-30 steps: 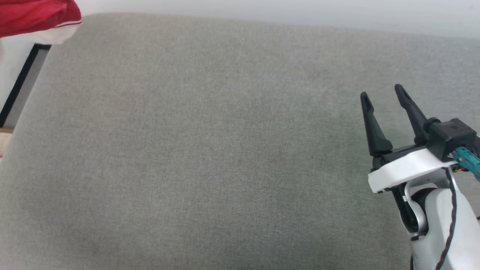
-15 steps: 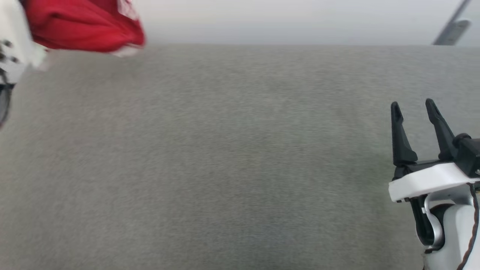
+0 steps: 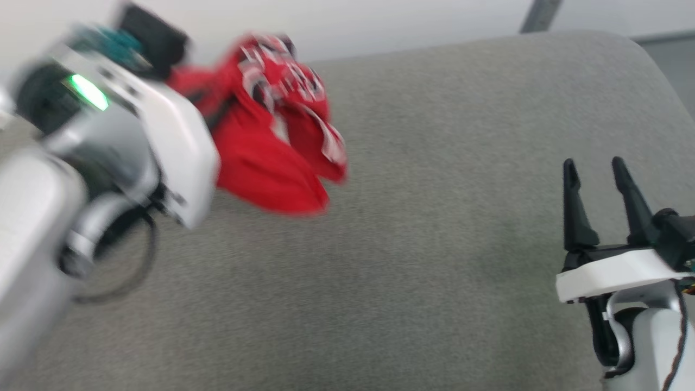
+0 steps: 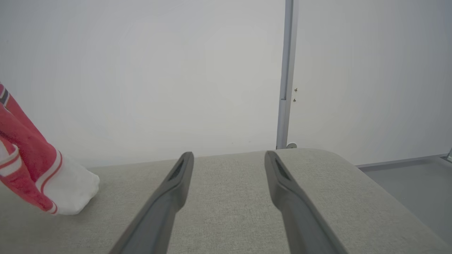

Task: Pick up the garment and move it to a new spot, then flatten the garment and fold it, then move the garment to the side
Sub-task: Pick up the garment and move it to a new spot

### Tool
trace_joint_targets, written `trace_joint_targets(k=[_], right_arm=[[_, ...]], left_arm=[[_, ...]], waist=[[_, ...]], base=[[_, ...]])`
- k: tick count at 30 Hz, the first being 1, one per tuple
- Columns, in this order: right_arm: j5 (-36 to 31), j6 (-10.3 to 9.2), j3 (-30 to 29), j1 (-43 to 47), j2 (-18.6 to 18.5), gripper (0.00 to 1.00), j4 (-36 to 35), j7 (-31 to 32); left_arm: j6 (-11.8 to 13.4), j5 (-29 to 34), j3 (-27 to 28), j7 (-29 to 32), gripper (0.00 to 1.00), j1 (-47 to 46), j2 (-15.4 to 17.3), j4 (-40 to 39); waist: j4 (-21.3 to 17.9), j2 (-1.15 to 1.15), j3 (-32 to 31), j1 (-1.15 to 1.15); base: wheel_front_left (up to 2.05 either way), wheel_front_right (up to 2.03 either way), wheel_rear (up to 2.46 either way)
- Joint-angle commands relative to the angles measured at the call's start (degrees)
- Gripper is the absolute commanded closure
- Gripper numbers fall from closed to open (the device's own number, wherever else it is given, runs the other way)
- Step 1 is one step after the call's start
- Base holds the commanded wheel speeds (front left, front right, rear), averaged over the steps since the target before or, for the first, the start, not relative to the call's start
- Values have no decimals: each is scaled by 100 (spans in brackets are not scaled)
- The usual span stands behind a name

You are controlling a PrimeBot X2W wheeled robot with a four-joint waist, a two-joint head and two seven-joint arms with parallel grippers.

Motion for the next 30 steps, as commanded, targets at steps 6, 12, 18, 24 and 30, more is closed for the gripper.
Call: trace_joint_targets(k=[6, 12, 18, 24, 30], right_arm=[[100, 0, 167, -41, 66, 0, 185, -146], [215, 0, 353, -102, 76, 0, 424, -287], [325, 0, 537, -223, 71, 0, 648, -397], [304, 0, 619, -341, 72, 0, 813, -423], [206, 0, 617, -351, 72, 0, 862, -349]], left_arm=[[151, -71, -443, 69, 100, 702, -257, 69], [-42, -252, -787, -41, 100, 1171, -582, 862], [-273, -348, -1076, -84, 100, 1362, -939, 1951], [-566, -382, -1242, -183, 50, 1298, -1315, 2856], [-783, -421, -992, -633, 0, 1026, -1403, 3012]], waist=[[-397, 0, 278, 0], [-525, 0, 411, 0], [-563, 0, 475, 0], [-459, 0, 433, 0], [-208, 0, 279, 0]], base=[[0, 0, 0], [0, 0, 0], [0, 0, 0], [0, 0, 0], [0, 0, 0]])
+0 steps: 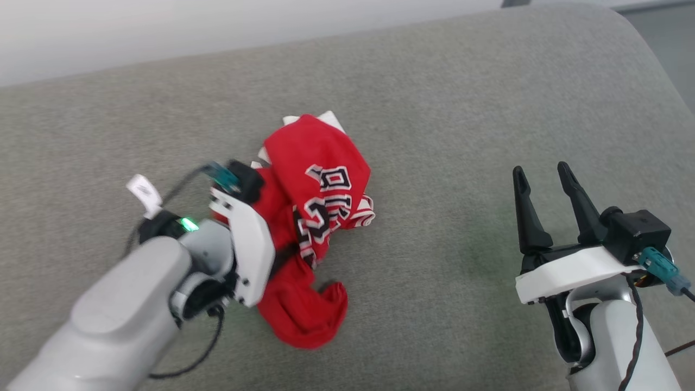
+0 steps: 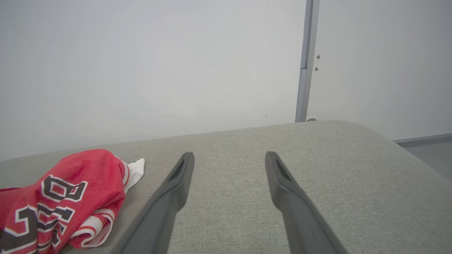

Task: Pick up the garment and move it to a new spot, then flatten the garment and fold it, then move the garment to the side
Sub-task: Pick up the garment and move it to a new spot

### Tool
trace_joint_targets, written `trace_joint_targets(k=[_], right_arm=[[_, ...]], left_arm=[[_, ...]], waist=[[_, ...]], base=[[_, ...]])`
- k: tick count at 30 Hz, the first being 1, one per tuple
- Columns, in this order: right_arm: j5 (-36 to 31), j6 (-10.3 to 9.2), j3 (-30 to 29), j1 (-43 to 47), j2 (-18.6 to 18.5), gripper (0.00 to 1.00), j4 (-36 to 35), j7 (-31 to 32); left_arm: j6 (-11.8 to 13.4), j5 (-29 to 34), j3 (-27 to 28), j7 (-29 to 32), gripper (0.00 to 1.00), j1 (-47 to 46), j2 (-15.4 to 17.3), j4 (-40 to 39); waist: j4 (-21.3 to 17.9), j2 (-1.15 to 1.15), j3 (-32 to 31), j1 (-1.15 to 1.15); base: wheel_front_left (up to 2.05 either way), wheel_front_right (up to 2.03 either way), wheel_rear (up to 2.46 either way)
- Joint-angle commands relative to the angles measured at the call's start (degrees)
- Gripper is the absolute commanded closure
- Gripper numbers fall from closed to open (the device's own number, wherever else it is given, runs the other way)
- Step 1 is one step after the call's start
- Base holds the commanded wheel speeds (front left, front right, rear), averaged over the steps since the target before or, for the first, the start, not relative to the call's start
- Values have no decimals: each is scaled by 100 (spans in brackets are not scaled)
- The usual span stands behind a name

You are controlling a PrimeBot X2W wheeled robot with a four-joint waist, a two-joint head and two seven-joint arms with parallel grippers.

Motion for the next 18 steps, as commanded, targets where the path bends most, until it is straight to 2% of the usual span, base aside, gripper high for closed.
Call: trace_joint_targets(k=[1, 10, 16, 18], right_arm=[[-43, 0, -13, -20, 1, 0, 6, 27], [-171, 0, -124, 147, -46, 0, -20, 143], [-160, 0, -169, 260, -101, 0, -17, 189], [-149, 0, -172, 268, -115, 0, -8, 200]], left_arm=[[-34, 42, 69, -97, 0, -45, 84, -2], [154, 300, 471, -1262, 0, 231, 497, -690], [448, 412, 842, -2313, 0, 763, 791, -1086], [499, 409, 914, -2488, 0, 880, 825, -1153]], waist=[[108, 0, -95, 0], [555, 0, -460, 0], [770, 0, -673, 0], [798, 0, -709, 0]], base=[[0, 0, 0], [0, 0, 0], [0, 0, 0], [0, 0, 0]])
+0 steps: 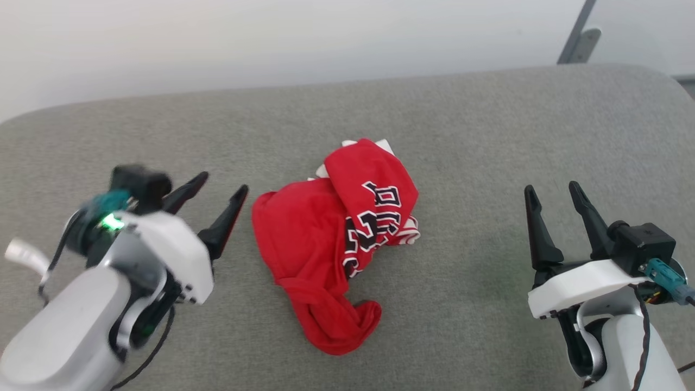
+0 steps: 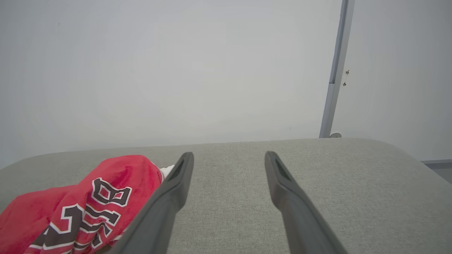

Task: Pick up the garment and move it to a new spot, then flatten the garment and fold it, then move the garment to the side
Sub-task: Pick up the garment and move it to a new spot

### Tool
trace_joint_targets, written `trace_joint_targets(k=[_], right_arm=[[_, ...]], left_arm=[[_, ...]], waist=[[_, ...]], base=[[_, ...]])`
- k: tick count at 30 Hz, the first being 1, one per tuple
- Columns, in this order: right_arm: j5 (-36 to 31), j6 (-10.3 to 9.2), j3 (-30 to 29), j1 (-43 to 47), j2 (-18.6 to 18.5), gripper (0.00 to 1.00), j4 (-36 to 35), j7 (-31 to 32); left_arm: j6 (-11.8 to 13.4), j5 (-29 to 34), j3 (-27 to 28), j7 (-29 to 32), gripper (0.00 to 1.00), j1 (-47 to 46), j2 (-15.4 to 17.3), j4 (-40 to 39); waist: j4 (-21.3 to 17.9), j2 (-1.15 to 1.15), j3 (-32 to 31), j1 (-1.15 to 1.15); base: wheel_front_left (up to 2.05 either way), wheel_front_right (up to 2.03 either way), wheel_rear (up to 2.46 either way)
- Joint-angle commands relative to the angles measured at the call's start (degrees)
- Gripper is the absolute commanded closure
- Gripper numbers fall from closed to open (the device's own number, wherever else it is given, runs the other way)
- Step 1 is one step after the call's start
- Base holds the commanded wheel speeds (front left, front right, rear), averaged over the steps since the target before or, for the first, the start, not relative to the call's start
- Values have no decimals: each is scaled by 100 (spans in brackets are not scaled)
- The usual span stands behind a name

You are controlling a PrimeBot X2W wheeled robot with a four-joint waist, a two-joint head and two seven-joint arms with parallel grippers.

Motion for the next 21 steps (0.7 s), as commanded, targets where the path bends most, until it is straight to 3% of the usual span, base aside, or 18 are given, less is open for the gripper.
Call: trace_joint_targets(k=[1, 5, 10, 17, 21], right_arm=[[16, 0, -22, 48, -29, 0, -1, 25], [10, 0, -32, 140, -85, 0, -31, 57], [-12, 0, -48, 241, -139, 0, -84, 63], [-24, 0, -110, 354, -155, 0, -121, 84], [2, 0, -133, 399, -143, 0, -134, 89]], left_arm=[[71, 48, 83, -213, 0, 178, 45, -82], [304, 57, 421, -1146, 0, 804, 276, -343], [555, -89, 784, -1862, 0, 1503, 440, -421], [803, -83, 1376, -2157, 0, 2506, 522, -664], [866, 46, 1916, -2169, 0, 3079, 345, -902]], waist=[[94, 0, -103, 0], [206, 0, -238, 0], [280, 0, -342, 0], [363, 0, -466, 0], [399, 0, -549, 0]], base=[[0, 0, 0], [0, 0, 0], [0, 0, 0], [0, 0, 0], [0, 0, 0]])
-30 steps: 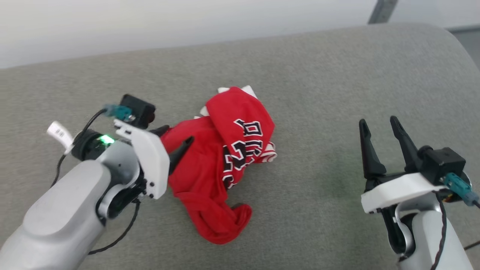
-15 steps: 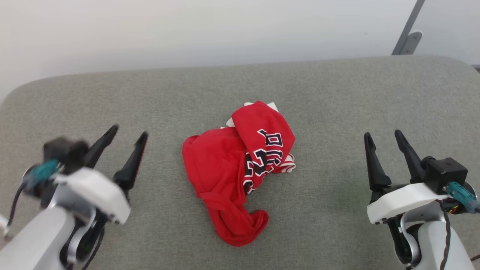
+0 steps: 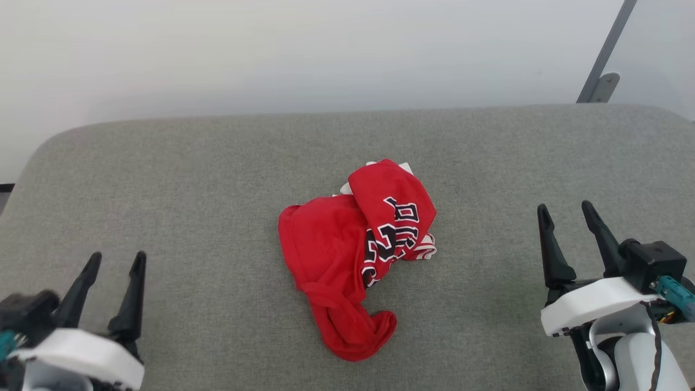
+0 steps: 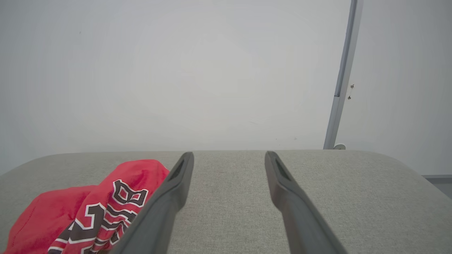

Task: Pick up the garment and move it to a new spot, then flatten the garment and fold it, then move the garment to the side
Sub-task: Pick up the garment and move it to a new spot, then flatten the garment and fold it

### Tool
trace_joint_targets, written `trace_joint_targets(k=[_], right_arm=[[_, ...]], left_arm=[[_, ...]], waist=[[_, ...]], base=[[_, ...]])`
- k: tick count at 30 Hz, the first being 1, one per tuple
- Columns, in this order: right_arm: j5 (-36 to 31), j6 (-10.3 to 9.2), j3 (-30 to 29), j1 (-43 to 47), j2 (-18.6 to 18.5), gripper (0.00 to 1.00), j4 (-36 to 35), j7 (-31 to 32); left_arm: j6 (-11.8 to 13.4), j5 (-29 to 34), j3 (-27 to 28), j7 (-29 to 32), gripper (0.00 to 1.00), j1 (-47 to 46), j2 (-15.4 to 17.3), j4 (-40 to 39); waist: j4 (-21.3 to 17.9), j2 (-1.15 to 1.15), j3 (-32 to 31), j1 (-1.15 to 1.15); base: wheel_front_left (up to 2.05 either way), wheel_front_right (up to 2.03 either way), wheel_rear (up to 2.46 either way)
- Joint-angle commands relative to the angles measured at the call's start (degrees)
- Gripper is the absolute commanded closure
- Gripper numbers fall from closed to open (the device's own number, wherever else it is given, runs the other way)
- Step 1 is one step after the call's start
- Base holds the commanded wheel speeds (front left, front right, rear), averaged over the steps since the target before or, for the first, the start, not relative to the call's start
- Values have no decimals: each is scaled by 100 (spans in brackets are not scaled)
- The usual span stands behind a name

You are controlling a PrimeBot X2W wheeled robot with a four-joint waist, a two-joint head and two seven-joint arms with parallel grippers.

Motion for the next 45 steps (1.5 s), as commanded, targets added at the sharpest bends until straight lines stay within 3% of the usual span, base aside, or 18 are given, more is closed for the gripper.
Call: trace_joint_targets(k=[1, 11, 19, 33, 45], right_arm=[[8, 0, -11, 51, 12, 0, -15, 17], [36, 0, -95, 221, 15, 0, -39, -7], [58, 0, -184, 376, 38, 0, 6, -87], [63, 0, -317, 589, 111, 0, 38, -158], [72, 0, -346, 678, 157, 0, 29, -189]], left_arm=[[8, 100, 216, -32, 0, 243, -97, -80], [-307, 566, 1503, -33, 0, 1375, -765, -317], [-665, 851, 2113, -32, 0, 1729, -1275, -273], [-1184, 1217, 2633, -33, 0, 1784, -2016, -59], [-1493, 1533, 2762, -34, 0, 1678, -2281, 189]], waist=[[20, 0, -31, 0], [122, 0, -197, 0], [204, 0, -324, 0], [302, 0, -452, 0], [291, 0, -477, 0]], base=[[0, 0, 0], [0, 0, 0], [0, 0, 0], [0, 0, 0], [0, 0, 0]])
